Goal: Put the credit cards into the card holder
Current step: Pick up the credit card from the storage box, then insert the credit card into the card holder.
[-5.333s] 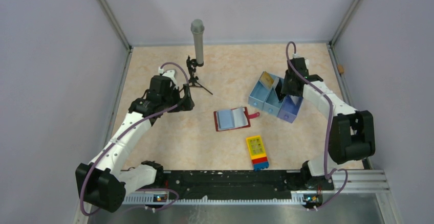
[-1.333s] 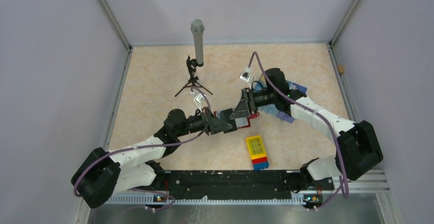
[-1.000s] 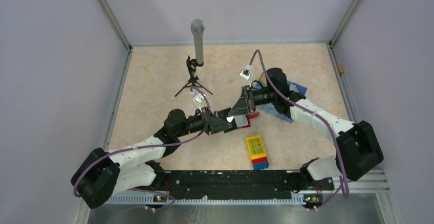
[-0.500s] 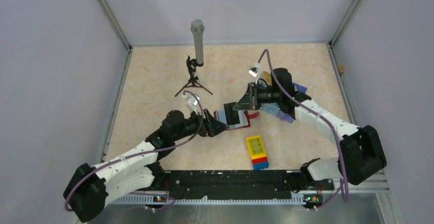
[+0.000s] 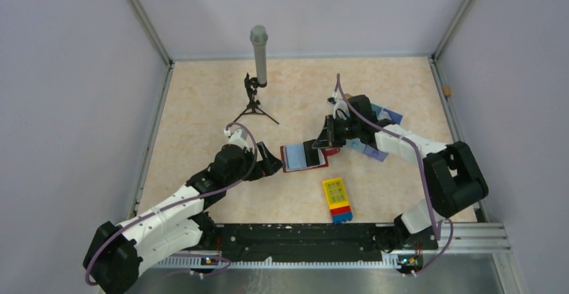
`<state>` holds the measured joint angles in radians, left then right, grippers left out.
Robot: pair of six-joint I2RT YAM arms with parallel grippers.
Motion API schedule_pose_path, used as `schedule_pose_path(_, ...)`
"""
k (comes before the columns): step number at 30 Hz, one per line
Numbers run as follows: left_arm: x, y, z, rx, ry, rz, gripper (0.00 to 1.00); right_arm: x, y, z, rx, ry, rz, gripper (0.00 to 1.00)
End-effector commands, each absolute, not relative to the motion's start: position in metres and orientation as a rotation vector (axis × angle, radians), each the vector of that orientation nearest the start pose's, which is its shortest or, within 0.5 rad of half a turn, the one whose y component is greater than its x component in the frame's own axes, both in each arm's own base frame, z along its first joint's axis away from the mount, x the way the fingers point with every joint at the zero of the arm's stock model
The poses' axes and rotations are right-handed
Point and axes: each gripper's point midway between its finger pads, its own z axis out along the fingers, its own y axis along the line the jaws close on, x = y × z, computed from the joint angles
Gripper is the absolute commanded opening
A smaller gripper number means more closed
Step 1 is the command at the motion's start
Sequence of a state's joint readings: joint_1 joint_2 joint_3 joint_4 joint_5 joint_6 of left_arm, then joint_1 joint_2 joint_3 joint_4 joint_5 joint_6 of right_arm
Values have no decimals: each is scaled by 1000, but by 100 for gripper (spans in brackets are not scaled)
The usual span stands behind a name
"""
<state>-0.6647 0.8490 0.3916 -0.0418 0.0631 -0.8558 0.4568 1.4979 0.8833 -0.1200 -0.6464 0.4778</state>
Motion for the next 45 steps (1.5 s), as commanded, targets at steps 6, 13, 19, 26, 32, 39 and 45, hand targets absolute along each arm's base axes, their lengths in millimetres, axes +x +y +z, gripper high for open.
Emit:
schedule_pose_path(6,227,-221,96,-311,2238,-951,96,303,267,92,-293,2435,1069,0)
schedule_pose_path(13,245,-230,86,-292,2293,-907,81,321,265,79,-214,2446,1071,0)
schedule_pose_path(19,256,-239,79,-253,2335,-878,74,327,266,83,-192,2421,1140,0)
schedule_pose_path(26,264,-247,68,-232,2380,-865,68,327,265,89,-166,2395,1202,0)
schedule_pose_path(32,266,-250,58,-233,2414,-856,65,326,264,82,-165,2412,1198,0)
schedule_pose_path(39,266,-251,51,-228,2435,-845,62,325,263,73,-165,2434,1189,0)
schedule_pose_path(45,267,-254,48,-222,2448,-847,60,324,264,71,-166,2438,1205,0)
